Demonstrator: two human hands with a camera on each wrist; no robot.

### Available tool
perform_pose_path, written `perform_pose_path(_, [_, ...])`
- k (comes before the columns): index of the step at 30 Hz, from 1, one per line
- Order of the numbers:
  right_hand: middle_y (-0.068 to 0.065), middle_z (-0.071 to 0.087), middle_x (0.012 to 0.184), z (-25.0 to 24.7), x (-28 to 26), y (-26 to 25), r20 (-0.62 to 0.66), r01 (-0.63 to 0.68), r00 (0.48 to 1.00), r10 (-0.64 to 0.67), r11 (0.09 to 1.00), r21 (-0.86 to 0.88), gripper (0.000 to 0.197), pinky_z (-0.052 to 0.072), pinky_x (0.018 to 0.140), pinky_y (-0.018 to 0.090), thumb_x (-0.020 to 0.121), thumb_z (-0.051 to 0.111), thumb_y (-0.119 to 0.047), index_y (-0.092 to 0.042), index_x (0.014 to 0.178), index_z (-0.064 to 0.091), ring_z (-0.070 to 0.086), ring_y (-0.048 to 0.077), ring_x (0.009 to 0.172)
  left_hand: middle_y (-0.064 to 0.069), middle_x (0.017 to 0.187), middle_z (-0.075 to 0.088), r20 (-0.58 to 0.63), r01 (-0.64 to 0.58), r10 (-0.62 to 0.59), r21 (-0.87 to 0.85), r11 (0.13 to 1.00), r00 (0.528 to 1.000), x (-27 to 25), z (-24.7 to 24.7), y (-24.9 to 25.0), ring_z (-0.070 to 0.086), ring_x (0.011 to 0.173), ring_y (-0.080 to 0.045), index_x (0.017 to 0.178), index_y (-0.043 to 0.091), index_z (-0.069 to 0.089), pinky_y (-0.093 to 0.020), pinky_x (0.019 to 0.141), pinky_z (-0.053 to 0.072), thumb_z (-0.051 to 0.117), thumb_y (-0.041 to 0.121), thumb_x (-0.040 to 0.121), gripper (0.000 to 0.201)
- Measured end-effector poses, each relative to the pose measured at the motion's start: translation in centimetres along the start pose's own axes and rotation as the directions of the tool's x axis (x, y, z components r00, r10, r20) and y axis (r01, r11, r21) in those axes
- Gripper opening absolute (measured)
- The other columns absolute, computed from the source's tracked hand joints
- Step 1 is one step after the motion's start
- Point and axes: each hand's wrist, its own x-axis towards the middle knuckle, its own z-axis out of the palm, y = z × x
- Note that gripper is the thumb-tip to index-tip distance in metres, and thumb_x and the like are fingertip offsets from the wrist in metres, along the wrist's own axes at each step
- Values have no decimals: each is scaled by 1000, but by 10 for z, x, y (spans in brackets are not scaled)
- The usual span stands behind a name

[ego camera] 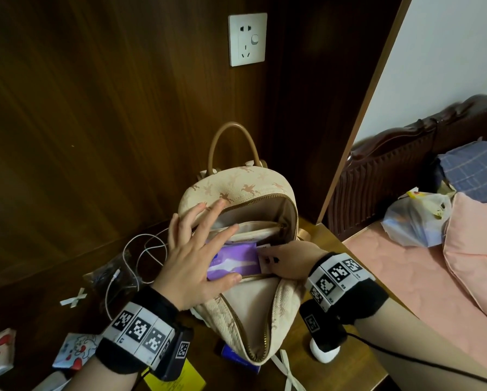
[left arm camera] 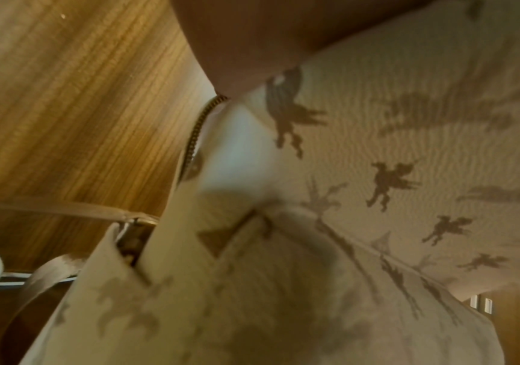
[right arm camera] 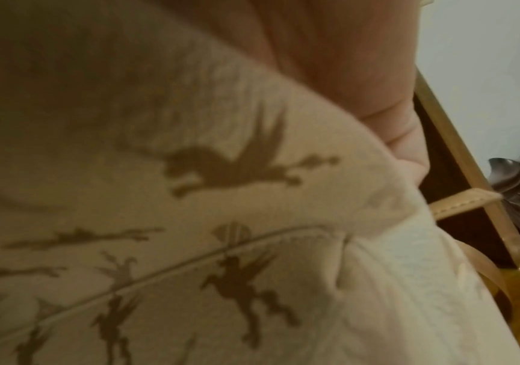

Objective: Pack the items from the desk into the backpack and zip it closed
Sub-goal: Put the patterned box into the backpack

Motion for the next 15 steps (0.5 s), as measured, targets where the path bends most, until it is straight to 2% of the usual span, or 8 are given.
perform_pose_path(2, [4, 47, 137, 0, 6, -5, 45, -2, 999, 5, 999, -46, 44, 39, 101, 33, 98, 31, -32, -32, 141, 31, 47, 28, 122, 6, 159, -1, 3, -2, 2, 8, 1000, 1000, 0, 0, 0, 1, 144, -25, 136, 32, 46, -63, 109, 6, 47, 68, 70, 75])
perform_pose_path(4, [5, 46, 139, 0, 11, -9, 28, -18, 999, 19, 999, -41, 47, 36, 100, 32, 98, 33, -40, -29, 143, 30, 45, 29, 125, 6, 159, -1, 3, 4, -4, 9, 1000, 1000, 0, 0, 0, 2, 144, -25, 136, 32, 46, -63, 109, 7, 46, 68, 70, 76])
perform_pose_path(7, [10, 59, 122, 2, 14, -11, -62, -109, 992, 108, 994, -23, 64, 44, 89, 32, 84, 49, -62, -29, 136, 33, 55, 30, 113, 5, 159, 1, 0, 3, -3, 28, 1000, 1000, 0, 1, 0, 3, 144, -25, 136, 31, 46, -64, 109, 8, 46, 69, 70, 76])
perform_pose_path(9, [9, 62, 113, 5, 15, -11, -121, -127, 984, 132, 991, 52, 60, 45, 84, 31, 80, 56, -57, -29, 130, 38, 58, 30, 108, 4, 159, 1, -4, -1, 1, 36, 999, 1000, -1, 2, 0, 3, 144, -25, 136, 32, 46, -63, 109, 7, 46, 70, 70, 77])
perform_pose_path(12, [10, 65, 106, 8, 11, -9, -174, -97, 978, 117, 988, 118, 47, 42, 80, 29, 86, 52, -46, -31, 128, 37, 59, 30, 104, 3, 159, 3, -11, -3, 4, 31, 1000, 1000, 0, 3, 0, 4, 144, -25, 136, 32, 46, -62, 109, 6, 46, 71, 69, 77])
perform_pose_path(14, [12, 64, 108, 6, 9, -10, -160, -80, 983, 90, 995, 64, 47, 38, 83, 30, 90, 48, -42, -29, 132, 32, 59, 31, 106, 3, 159, 3, -11, -1, 2, 34, 999, 1000, 1, 3, 0, 4, 144, -25, 136, 32, 46, -62, 109, 5, 46, 71, 70, 77])
perform_pose_path(15, [13, 63, 112, 5, 9, -12, -132, -81, 988, 82, 997, 17, 48, 37, 88, 32, 92, 46, -40, -28, 135, 29, 58, 32, 109, 3, 159, 3, -12, 0, 0, 35, 999, 1000, 1, 3, 0, 4, 144, -25, 136, 32, 46, -62, 109, 5, 45, 72, 70, 77])
